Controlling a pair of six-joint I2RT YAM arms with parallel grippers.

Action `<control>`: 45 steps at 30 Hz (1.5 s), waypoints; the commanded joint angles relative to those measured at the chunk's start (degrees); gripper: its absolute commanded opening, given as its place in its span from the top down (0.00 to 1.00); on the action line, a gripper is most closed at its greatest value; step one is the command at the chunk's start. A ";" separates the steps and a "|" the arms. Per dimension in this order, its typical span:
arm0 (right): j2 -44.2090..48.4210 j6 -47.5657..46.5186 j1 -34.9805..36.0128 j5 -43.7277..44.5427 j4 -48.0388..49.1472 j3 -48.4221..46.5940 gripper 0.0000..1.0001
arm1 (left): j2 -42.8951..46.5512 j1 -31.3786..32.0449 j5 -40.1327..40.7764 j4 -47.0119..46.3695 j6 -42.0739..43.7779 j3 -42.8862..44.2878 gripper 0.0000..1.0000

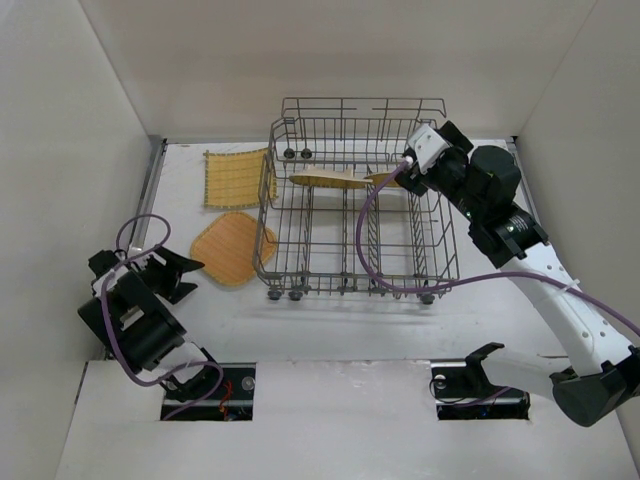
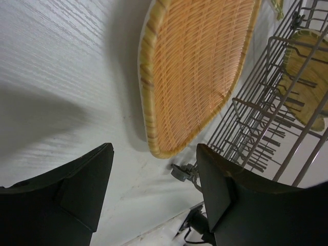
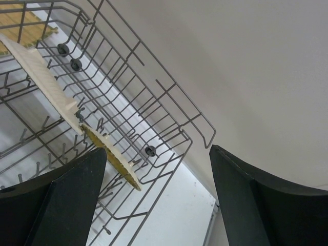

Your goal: Load the plates into the dish rack

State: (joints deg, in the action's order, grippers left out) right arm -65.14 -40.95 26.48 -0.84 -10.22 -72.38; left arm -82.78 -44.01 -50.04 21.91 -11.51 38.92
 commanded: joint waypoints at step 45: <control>-3.94 -2.82 1.95 0.84 -2.79 -7.34 0.16 | -24.63 12.42 -5.07 -21.91 -13.01 9.25 0.91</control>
State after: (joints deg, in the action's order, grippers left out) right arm -68.75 -43.90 27.53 -0.43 -13.76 -77.21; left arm -109.65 -30.20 -59.86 0.43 -25.34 48.69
